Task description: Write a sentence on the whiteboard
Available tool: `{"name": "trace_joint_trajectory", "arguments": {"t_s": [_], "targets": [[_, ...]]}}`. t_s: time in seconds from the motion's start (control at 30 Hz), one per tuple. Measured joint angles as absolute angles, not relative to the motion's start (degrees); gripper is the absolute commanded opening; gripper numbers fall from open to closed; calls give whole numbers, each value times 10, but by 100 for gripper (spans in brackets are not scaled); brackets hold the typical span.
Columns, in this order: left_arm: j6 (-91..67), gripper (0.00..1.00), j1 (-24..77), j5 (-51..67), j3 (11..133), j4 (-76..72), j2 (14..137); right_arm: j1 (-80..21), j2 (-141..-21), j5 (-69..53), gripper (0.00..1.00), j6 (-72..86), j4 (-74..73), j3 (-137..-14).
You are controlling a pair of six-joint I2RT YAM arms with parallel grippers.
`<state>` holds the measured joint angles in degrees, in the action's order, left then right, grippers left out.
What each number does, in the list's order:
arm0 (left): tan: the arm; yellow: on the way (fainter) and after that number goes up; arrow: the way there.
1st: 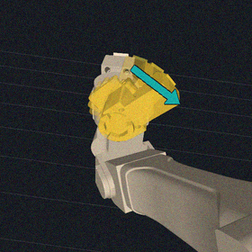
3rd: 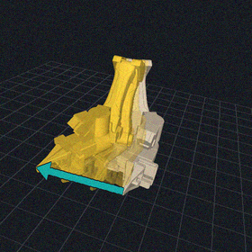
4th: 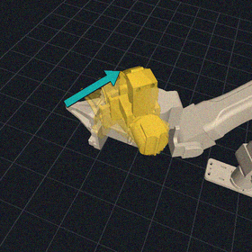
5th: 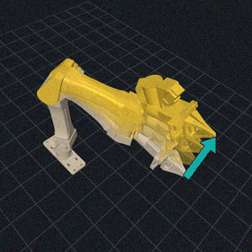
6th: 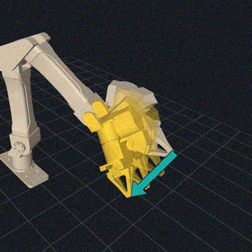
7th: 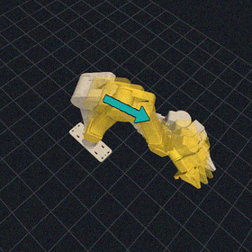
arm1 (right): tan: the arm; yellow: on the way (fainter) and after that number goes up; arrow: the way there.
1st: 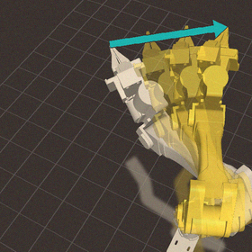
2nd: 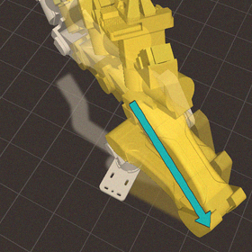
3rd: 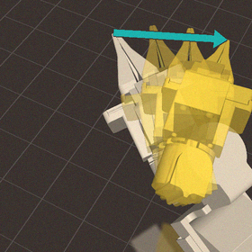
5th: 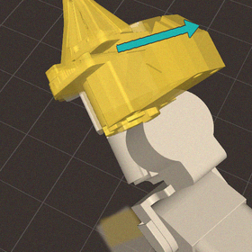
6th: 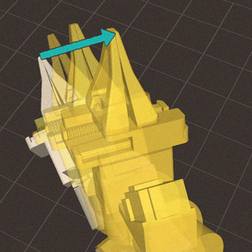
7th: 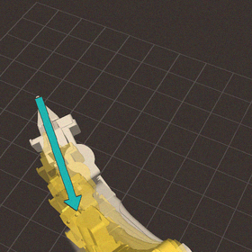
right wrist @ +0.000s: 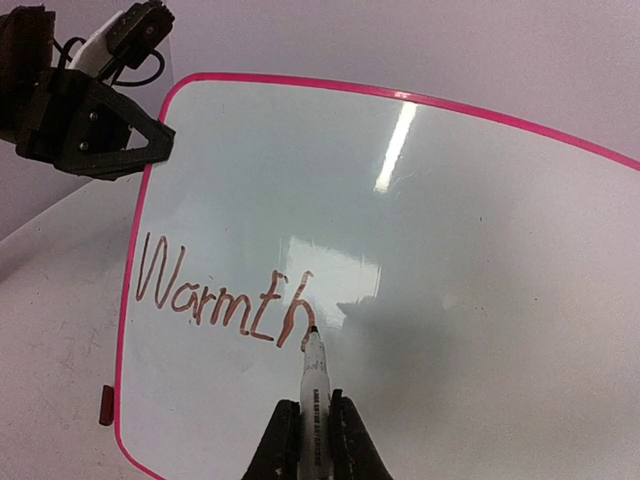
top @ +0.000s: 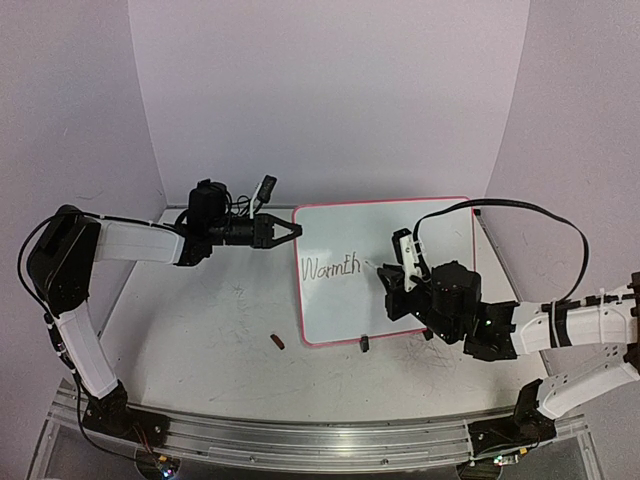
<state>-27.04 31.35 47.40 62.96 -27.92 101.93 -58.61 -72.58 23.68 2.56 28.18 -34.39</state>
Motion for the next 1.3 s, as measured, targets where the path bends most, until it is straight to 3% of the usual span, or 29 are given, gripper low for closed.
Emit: {"name": "trace_joint_trajectory", "arguments": {"t_s": [0.5,1.3], "targets": [[-270,0,314,474,630,-279,1019,-592,-693,303,0,44,289,-331],[-270,0,315,474,630,-279,1019,-556,-779,260,0,35,328,-362]]}}
